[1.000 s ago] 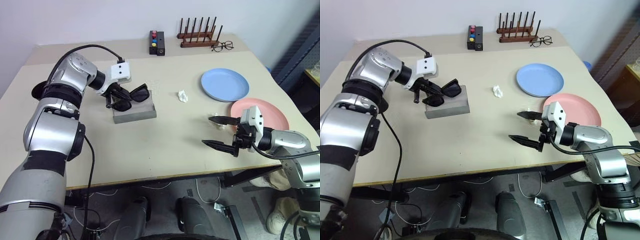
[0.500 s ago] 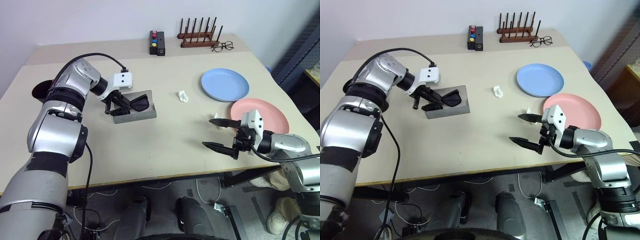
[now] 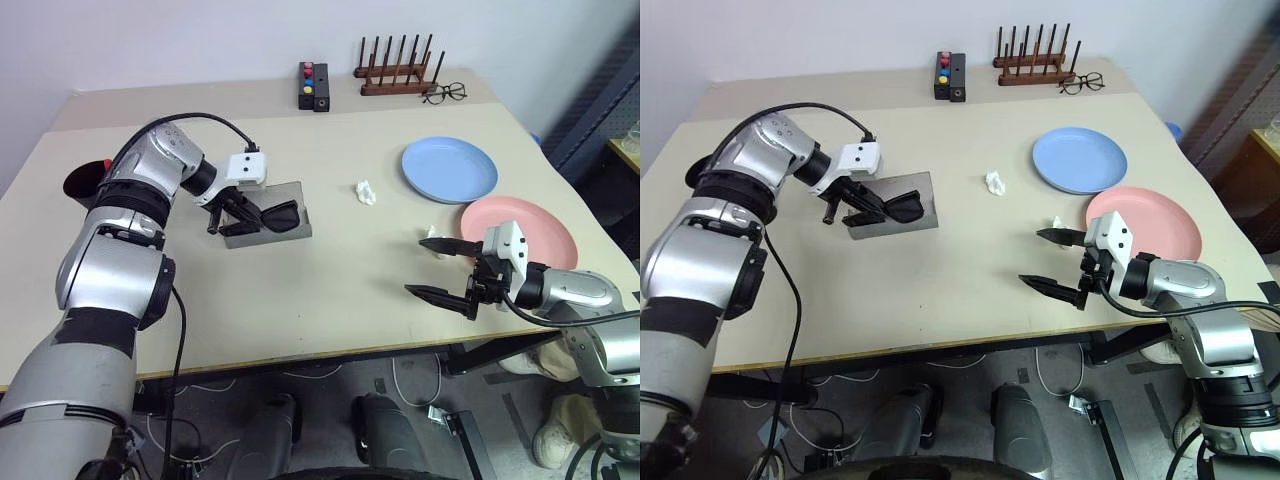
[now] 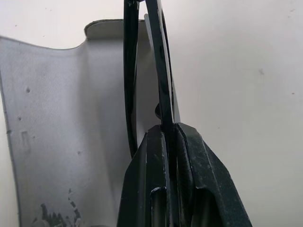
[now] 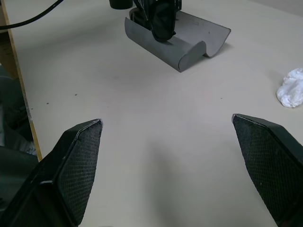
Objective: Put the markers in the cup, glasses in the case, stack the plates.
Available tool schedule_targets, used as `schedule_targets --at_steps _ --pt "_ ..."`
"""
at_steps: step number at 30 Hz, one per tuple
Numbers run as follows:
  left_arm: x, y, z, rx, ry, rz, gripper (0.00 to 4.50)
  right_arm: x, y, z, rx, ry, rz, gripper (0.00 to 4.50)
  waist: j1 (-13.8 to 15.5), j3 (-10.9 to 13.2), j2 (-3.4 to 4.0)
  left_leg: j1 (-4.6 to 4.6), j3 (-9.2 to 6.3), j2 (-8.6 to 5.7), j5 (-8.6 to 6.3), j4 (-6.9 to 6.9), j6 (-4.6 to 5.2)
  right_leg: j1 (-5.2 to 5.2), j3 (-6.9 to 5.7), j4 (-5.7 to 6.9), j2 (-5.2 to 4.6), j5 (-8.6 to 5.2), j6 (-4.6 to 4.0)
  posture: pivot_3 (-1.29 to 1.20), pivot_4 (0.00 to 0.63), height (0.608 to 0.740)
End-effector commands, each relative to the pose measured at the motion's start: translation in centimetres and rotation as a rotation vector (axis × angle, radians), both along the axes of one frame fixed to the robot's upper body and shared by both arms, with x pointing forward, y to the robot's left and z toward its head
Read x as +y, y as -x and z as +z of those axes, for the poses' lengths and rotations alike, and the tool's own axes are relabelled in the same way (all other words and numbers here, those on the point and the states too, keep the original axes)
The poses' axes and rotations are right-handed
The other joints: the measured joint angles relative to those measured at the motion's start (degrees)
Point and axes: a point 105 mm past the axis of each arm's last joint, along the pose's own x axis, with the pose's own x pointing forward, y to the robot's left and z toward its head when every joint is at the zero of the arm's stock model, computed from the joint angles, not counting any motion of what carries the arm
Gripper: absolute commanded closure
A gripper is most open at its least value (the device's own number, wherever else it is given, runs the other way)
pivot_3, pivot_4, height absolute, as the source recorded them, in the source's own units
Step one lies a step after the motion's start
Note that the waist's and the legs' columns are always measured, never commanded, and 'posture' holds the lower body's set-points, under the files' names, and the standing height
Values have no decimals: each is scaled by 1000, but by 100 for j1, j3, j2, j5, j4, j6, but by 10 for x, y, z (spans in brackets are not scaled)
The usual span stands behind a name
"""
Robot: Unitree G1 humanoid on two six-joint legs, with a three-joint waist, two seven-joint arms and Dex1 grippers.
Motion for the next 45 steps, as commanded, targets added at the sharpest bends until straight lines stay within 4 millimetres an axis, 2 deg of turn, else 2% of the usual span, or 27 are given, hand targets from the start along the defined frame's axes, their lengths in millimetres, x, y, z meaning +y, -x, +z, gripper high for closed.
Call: schedule_targets --at_steps 1,8,10,11,14,17,37,41,45 --pt "6 2 -3 12 14 18 4490 -2 -3 12 -56 -11 1 0 -1 0 0 1 0 0 0 0 0 1 0 0 0 0 0 0 150 740" --pt "12 -7 1 -66 12 81 4490 -1 -6 12 -60 -11 9 0 3 0 0 1 0 0 0 4 0 1 0 1 0 0 0 0 150 740" --pt "14 -7 2 -60 8 83 3704 -1 -7 12 -60 -12 10 0 1 0 0 1 0 0 0 3 0 1 0 2 0 0 0 0 150 740" --pt "15 -6 3 -53 4 80 3472 -1 -7 12 -61 -12 10 0 0 0 0 1 0 0 0 3 0 1 0 2 0 0 0 0 150 740" --pt "15 -7 4 -57 5 85 1920 0 -7 12 -61 -13 11 0 4 0 0 1 0 0 0 3 0 0 0 2 1 0 0 0 150 740" --pt "11 -8 6 -75 13 79 591 0 -7 11 -62 -12 9 0 14 0 0 1 0 -1 0 5 0 1 0 2 0 0 0 0 150 740" --pt "0 -3 16 -54 70 9 591 0 -11 12 -74 -10 1 0 16 0 0 1 0 -2 0 8 1 3 0 2 -1 2 2 0 150 740" --pt "-1 -19 24 -172 94 99 591 0 -12 12 -76 -10 0 0 18 0 0 1 0 -2 -1 8 1 3 0 3 -1 2 3 0 150 740" --pt "-1 -46 46 -380 161 286 591 0 -12 13 -79 -12 -1 0 29 1 -2 0 -2 -3 0 11 1 3 0 3 -2 3 5 0 150 740"
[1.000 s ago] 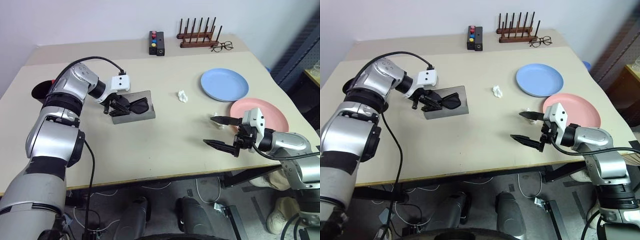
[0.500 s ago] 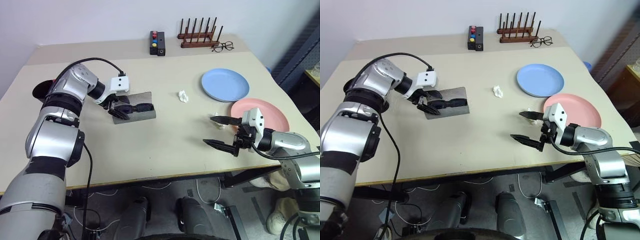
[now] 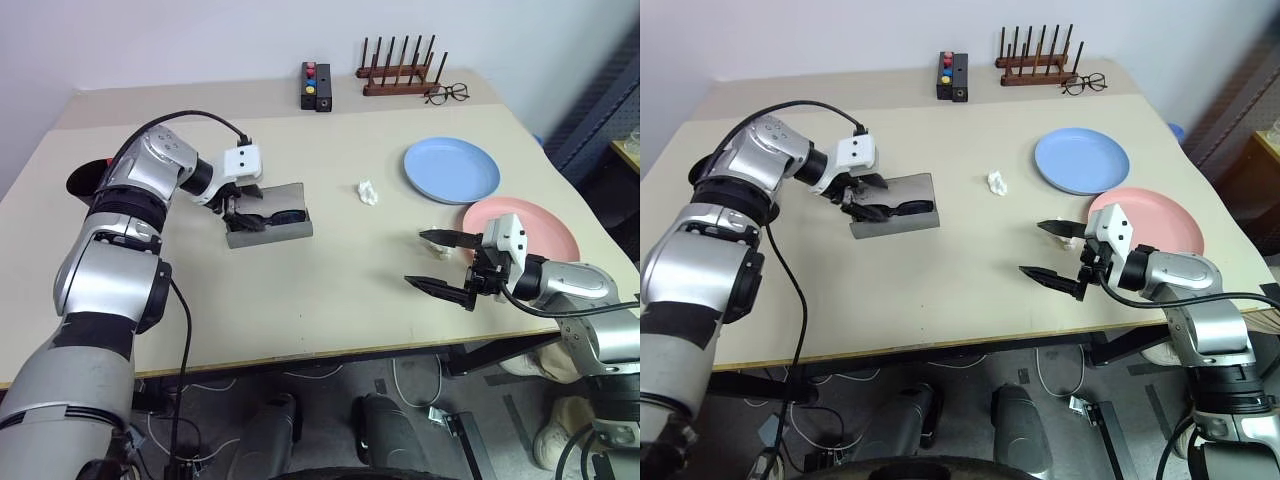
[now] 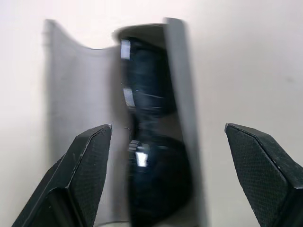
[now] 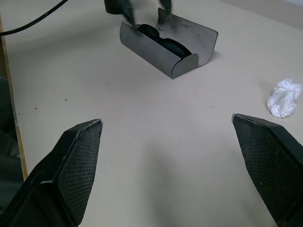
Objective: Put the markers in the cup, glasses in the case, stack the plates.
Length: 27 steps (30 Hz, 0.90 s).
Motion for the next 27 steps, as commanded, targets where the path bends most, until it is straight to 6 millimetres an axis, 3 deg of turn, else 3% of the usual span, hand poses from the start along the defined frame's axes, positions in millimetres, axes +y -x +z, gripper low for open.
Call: schedule_targets --at_steps 1,4,7,13,19,27 --pt "0 -22 40 -217 60 129 591 2 -1 9 -45 -5 6 0 0 0 -1 0 0 -1 0 0 0 1 0 0 0 0 1 0 150 740" --pt "4 -30 45 -257 89 214 591 1 -2 10 -47 -5 3 0 -9 0 0 0 1 -3 0 -1 1 0 0 0 -2 1 4 0 150 740" --pt "9 -32 45 -253 112 258 1410 1 -2 10 -48 -3 0 0 -32 0 0 0 2 -3 -1 -2 1 -1 1 1 -2 2 4 0 150 740" --pt "26 -39 44 -299 94 384 4288 1 -6 15 -69 -14 -20 0 -16 0 0 0 2 -4 -1 0 1 0 1 2 -2 3 6 0 150 740" --pt "35 -40 34 -293 102 436 4288 1 -24 32 -143 -98 -97 0 -18 0 0 0 2 -4 -1 -1 1 -1 1 3 -2 4 6 0 150 740" --pt "42 -35 5 -234 35 434 4288 14 -29 47 -201 -161 -75 0 -16 -1 1 0 2 -6 -1 0 1 -1 2 4 -3 6 7 0 150 740"
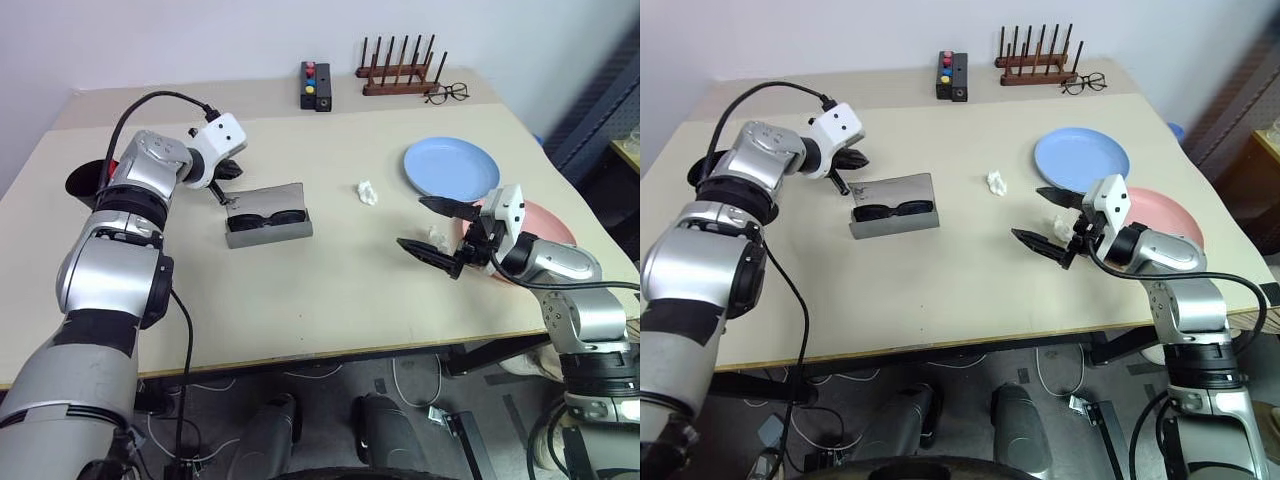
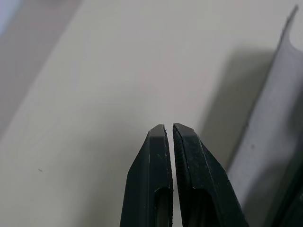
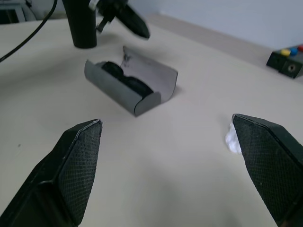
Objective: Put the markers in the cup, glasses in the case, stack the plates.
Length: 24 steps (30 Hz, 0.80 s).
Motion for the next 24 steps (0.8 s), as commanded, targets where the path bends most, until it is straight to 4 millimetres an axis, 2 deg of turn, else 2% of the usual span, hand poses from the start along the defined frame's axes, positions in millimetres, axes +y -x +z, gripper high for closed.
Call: schedule_targets --at_steps 1,6,10,13,17,20,24 --pt "6 0 -6 0 -50 14 4288 5 -1 20 -79 -40 10 0 -1 0 0 0 0 0 0 0 0 0 0 0 0 0 0 0 150 740" --pt "-1 4 -24 47 -80 -15 4288 10 -3 27 -102 -66 19 0 7 -2 2 0 0 -1 0 0 0 0 0 0 0 1 1 0 150 740" --pt "-11 14 -24 111 -25 -131 4288 12 -1 27 -100 -66 31 0 4 -2 3 1 1 -1 0 0 0 1 1 1 -1 1 1 0 150 740" --pt "-8 21 -23 152 -8 -186 4288 11 0 24 -94 -60 27 0 -13 -2 3 1 1 -1 0 -1 0 0 1 1 -1 1 1 0 150 740" --pt "-8 40 -28 246 31 -287 4288 8 3 20 -83 -51 15 0 -29 -3 5 1 2 0 0 -5 0 -5 3 4 0 2 0 0 150 740" --pt "-7 58 -40 305 38 -342 4288 5 5 18 -74 -49 0 0 -32 -4 8 1 5 1 0 -6 0 -6 8 5 -2 2 -1 0 150 740" --pt "-5 71 -54 306 49 -321 4288 1 5 15 -61 -49 -24 0 -14 -9 15 4 6 1 0 -4 0 -4 13 6 -4 3 -2 0 150 740"
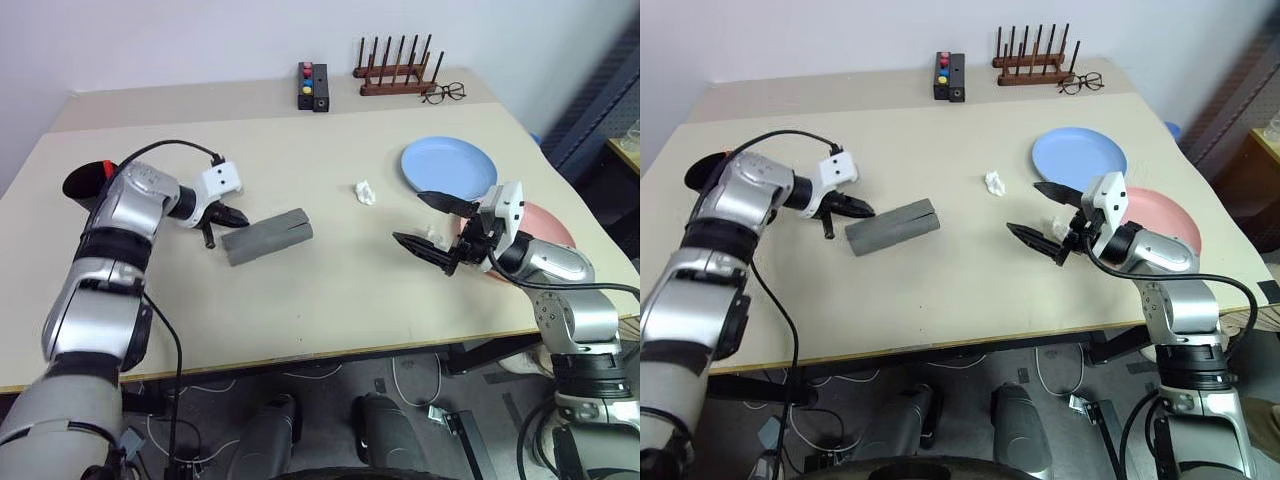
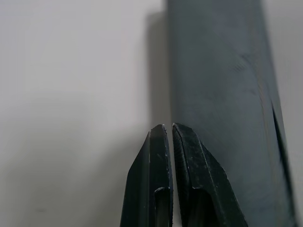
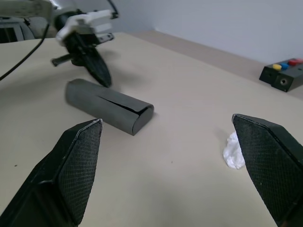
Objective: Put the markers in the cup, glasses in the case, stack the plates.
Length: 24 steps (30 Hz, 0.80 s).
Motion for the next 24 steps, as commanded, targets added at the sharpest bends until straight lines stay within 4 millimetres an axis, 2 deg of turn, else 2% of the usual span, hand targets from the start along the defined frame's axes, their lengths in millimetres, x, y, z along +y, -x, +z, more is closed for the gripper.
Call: schedule_targets --at_steps 1,5,10,12,14,16,18,20,24 --pt "-3 5 -2 -18 37 30 4288 -3 5 13 -52 -3 -16 0 11 -1 2 3 0 0 0 1 0 2 1 0 0 0 0 0 150 740" --pt "-4 -3 28 -116 194 136 4288 -9 9 13 -48 0 -46 0 53 3 -6 -1 -9 0 0 6 0 1 -3 0 2 0 -1 0 150 740" --pt "-12 6 73 -258 439 185 4288 -21 14 14 -53 7 -121 0 34 1 -2 -2 -7 0 -1 1 -1 1 -2 -6 -3 0 -1 0 150 740" --pt "-20 8 106 -363 631 208 4288 -27 16 15 -57 7 -163 0 39 0 0 -1 -7 0 -1 0 -1 0 -1 -5 -3 0 -1 0 150 740" --pt "-35 16 122 -372 737 185 4288 -36 15 16 -60 10 -218 0 41 1 -1 -1 -8 3 -1 4 -1 2 -2 -5 -3 1 -2 0 150 740" --pt "-55 25 122 -322 786 136 4288 -46 13 15 -61 24 -273 0 46 0 -1 -1 -8 3 -1 6 -1 5 -2 -6 -5 1 -2 0 150 740" --pt "-74 31 113 -244 856 104 4288 -60 10 12 -67 54 -344 0 46 0 0 5 -6 0 -1 5 -1 10 -1 -7 -3 1 -2 0 150 740" --pt "-99 44 92 -155 879 30 4288 -76 7 5 -40 87 -421 0 49 -6 10 13 -3 0 -1 4 -1 21 -1 -11 -3 0 -2 0 150 740" --pt "-123 63 53 -79 788 -75 4288 -98 10 -9 13 165 -475 0 45 -5 10 16 1 1 -1 1 -1 23 0 -14 -2 0 -3 0 150 740"
